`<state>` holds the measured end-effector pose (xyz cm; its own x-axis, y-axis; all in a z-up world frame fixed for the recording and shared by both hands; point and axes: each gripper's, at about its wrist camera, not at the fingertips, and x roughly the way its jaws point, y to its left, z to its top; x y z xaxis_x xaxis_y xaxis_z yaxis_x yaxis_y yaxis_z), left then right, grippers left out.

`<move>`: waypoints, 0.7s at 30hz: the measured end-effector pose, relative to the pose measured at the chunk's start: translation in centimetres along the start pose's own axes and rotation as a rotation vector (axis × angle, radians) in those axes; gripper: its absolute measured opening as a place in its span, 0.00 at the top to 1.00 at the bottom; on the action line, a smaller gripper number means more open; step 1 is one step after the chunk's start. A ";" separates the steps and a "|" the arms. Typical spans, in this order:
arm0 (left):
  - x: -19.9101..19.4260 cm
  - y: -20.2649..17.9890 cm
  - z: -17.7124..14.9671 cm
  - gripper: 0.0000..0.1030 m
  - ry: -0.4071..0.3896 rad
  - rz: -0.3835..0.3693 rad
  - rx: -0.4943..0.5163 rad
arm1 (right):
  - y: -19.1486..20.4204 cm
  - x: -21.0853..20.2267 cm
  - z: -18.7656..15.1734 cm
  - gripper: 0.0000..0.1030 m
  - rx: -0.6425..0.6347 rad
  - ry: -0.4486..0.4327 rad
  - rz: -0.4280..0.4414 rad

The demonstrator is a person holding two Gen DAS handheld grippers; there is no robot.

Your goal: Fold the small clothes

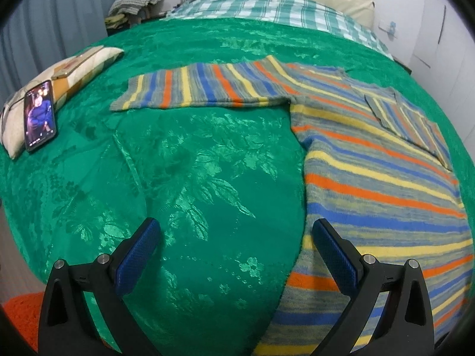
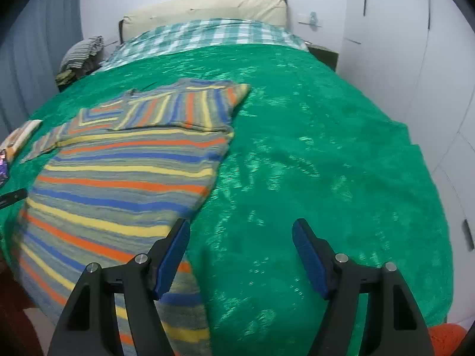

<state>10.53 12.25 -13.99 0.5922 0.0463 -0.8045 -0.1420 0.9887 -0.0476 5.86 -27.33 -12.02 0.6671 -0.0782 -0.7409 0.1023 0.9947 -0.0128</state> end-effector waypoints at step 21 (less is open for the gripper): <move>-1.8 0.1 2.0 0.01 -0.012 -0.072 0.136 | 3.1 -2.1 0.4 0.27 0.044 0.006 -0.200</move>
<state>11.06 12.53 -11.35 0.6067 -0.0245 -0.7946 0.0094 0.9997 -0.0237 5.02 -24.14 -10.26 0.6259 -0.2731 -0.7305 0.2645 0.9555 -0.1307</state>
